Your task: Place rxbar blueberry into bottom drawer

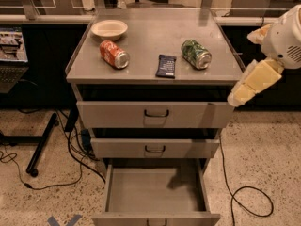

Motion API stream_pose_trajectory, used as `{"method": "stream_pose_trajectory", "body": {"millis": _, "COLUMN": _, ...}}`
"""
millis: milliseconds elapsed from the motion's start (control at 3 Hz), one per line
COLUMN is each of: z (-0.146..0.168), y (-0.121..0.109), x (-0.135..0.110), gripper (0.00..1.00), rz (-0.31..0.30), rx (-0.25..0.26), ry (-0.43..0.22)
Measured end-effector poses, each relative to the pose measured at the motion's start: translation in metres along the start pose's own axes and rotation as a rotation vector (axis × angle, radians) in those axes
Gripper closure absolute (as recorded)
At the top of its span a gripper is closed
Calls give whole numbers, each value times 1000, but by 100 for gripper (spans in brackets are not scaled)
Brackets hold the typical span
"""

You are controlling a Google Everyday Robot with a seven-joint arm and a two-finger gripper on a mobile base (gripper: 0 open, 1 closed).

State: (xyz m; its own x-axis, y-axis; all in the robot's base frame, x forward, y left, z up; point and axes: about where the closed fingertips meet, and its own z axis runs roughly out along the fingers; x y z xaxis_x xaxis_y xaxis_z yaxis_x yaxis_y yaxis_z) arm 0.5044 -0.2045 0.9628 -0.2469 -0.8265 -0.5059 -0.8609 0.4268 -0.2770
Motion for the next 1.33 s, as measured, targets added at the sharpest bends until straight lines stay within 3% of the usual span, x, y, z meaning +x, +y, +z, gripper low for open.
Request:
{"method": "stream_pose_trajectory", "body": {"millis": 333, "z": 23, "y": -13, "x": -40, "gripper": 0, "rz": -33, "rx": 14, "ry": -99}}
{"method": "stream_pose_trajectory", "body": {"millis": 667, "z": 23, "y": -13, "x": -40, "gripper": 0, "rz": -33, "rx": 14, "ry": -99}}
{"method": "stream_pose_trajectory", "body": {"millis": 1000, "z": 53, "y": -12, "x": -61, "gripper": 0, "rz": -55, "rx": -47, "ry": -170}}
{"method": "stream_pose_trajectory", "body": {"millis": 1333, "z": 95, "y": -6, "x": -101, "gripper": 0, "rz": -115, "rx": -151, "ry": -255}}
